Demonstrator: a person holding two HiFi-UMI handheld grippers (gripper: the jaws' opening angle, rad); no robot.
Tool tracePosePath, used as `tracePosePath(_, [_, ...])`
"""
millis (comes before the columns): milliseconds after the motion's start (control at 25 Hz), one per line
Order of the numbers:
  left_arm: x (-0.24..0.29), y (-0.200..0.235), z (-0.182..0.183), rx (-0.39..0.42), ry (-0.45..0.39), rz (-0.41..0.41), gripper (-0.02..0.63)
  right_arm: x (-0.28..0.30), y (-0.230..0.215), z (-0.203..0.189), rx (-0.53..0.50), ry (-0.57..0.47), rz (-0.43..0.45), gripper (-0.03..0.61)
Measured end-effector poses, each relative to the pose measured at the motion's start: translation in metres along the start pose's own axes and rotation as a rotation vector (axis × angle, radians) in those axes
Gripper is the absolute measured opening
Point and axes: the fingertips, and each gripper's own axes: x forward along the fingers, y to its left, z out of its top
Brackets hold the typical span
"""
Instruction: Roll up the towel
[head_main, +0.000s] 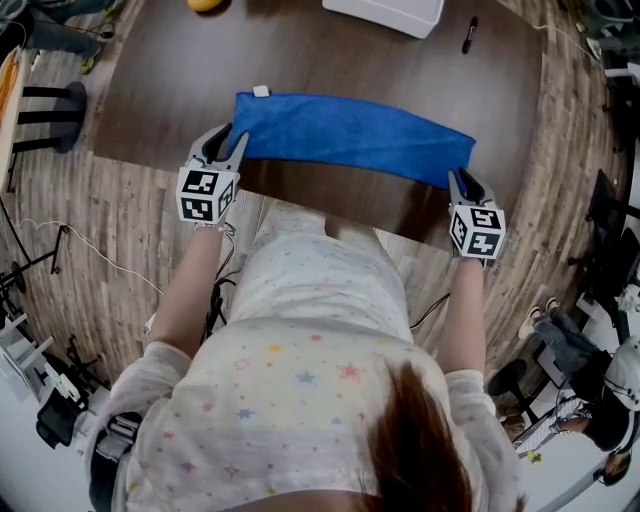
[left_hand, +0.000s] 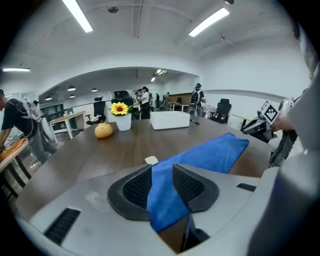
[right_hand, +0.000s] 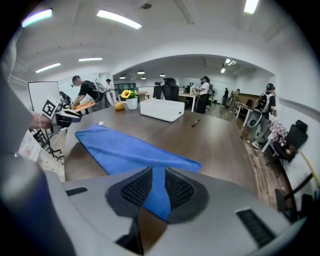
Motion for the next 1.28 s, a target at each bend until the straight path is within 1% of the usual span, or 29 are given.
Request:
tracePosePath(120, [0.022, -0.041, 0.021, 0.031, -0.032, -0.104, 0.120, 0.022, 0.034, 0.022, -0.037, -0.023, 0.071, 0.078])
tracePosePath(200, [0.040, -0.066, 0.024, 0.067, -0.022, -0.170, 0.120, 0.040, 0.053, 0.029, -0.054, -0.017, 0.110, 0.080])
tracePosePath(280, [0.056, -0.080, 0.023, 0.105, -0.008, -0.204, 0.121, 0.057, 0.067, 0.033, -0.058, -0.007, 0.137, 0.080])
tracePosePath(400, [0.075, -0.085, 0.012, 0.126, 0.025, -0.223, 0.121, 0.075, 0.079, 0.033, -0.049, 0.008, 0.149, 0.083])
tracePosePath(480, [0.083, -0.080, 0.000, 0.136, 0.067, -0.217, 0.123, 0.083, 0.085, 0.027, -0.067, 0.038, 0.145, 0.088])
tracePosePath(560, [0.086, -0.070, -0.014, 0.143, 0.131, -0.203, 0.143, 0.088, 0.088, 0.018, -0.097, 0.073, 0.139, 0.101])
tracePosePath(640, [0.087, -0.061, -0.025, 0.141, 0.172, -0.198, 0.173, 0.088, 0.088, 0.014, -0.089, 0.077, 0.141, 0.101])
tracePosePath(720, [0.086, -0.056, -0.028, 0.144, 0.168, -0.200, 0.179, 0.087, 0.087, 0.013, -0.070, 0.070, 0.152, 0.104])
tracePosePath(800, [0.086, -0.057, -0.028, 0.160, 0.164, -0.205, 0.181, 0.085, 0.088, 0.011, -0.073, 0.071, 0.163, 0.107])
tracePosePath(880, [0.085, -0.058, -0.028, 0.160, 0.167, -0.210, 0.183, 0.081, 0.086, 0.012, -0.078, 0.072, 0.168, 0.125])
tracePosePath(920, [0.084, -0.057, -0.028, 0.158, 0.170, -0.212, 0.186, 0.079, 0.083, 0.014, -0.073, 0.067, 0.166, 0.135])
tracePosePath(1040, [0.080, -0.055, -0.022, 0.167, 0.161, -0.214, 0.189, 0.067, 0.070, 0.016, -0.046, 0.049, 0.136, 0.137])
tracePosePath(1160, [0.076, -0.058, -0.002, 0.165, 0.098, -0.227, 0.189, 0.049, 0.046, 0.008, -0.002, 0.043, 0.068, 0.139])
tracePosePath(1280, [0.079, -0.070, 0.028, 0.173, 0.017, -0.266, 0.189, 0.031, 0.015, -0.006, 0.082, 0.039, -0.020, 0.140])
